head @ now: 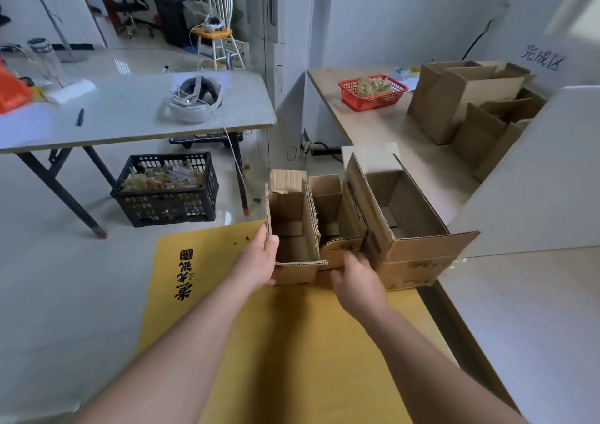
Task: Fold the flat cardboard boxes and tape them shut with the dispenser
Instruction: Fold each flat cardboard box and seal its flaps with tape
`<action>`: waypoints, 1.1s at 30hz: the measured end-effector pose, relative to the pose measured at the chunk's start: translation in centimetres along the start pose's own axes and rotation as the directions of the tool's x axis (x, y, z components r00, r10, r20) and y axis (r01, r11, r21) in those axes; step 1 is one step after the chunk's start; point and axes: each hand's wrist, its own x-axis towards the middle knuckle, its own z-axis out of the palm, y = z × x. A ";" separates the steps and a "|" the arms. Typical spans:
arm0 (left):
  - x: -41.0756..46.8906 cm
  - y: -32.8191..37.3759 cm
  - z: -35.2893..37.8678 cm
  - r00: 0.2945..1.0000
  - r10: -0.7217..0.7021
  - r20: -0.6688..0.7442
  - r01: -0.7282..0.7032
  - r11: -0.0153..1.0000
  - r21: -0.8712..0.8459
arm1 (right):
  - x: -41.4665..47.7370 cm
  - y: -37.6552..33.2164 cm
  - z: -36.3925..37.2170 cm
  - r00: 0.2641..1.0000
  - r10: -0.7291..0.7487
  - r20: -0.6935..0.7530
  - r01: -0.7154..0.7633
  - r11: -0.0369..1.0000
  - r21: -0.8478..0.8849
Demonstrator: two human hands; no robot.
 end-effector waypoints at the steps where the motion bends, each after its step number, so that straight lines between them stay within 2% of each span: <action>1: 0.2 0.0 -0.2 1.000 0.007 0.020 -0.008 1.000 0.018 | 0.0 -0.2 -0.1 1.000 0.003 0.001 -0.003 1.000 -0.006; 7: 0.4 -0.9 -1.8 0.996 0.019 0.090 -0.028 0.995 0.094 | -1.4 -0.6 0.1 1.000 0.015 -0.001 -0.015 0.994 -0.109; 11: -0.8 -1.7 -2.9 0.993 0.114 0.027 -0.117 0.965 0.234 | -3.5 -0.1 0.1 0.999 0.014 -0.032 -0.019 0.990 -0.141; 13: -2.0 -2.0 -3.5 0.985 0.171 -0.020 -0.153 0.925 0.349 | -4.8 0.2 0.0 0.998 0.010 -0.061 -0.020 0.986 -0.166; 16: -4.7 -2.3 -3.9 0.944 0.315 -0.100 -0.211 0.808 0.549 | -7.0 0.7 -0.8 0.993 -0.004 -0.120 -0.017 0.984 -0.178; 20: -8.8 -2.4 -1.6 0.852 0.511 -0.115 -0.347 0.715 0.606 | -10.4 2.1 -2.4 0.973 -0.028 -0.228 -0.017 0.981 -0.195; 26: -15.2 -0.9 6.5 0.756 0.653 0.045 -0.538 0.581 0.611 | -17.7 7.9 -5.6 0.936 0.015 -0.351 -0.087 0.978 -0.189; 29: -18.9 0.6 11.6 0.727 0.672 0.138 -0.600 0.524 0.605 | -22.5 12.3 -7.8 0.909 0.069 -0.411 -0.146 0.976 -0.159; 33: -24.0 2.3 18.5 0.690 0.669 0.275 -0.674 0.455 0.583 | -29.9 19.3 -10.5 0.860 0.211 -0.464 -0.282 0.955 -0.087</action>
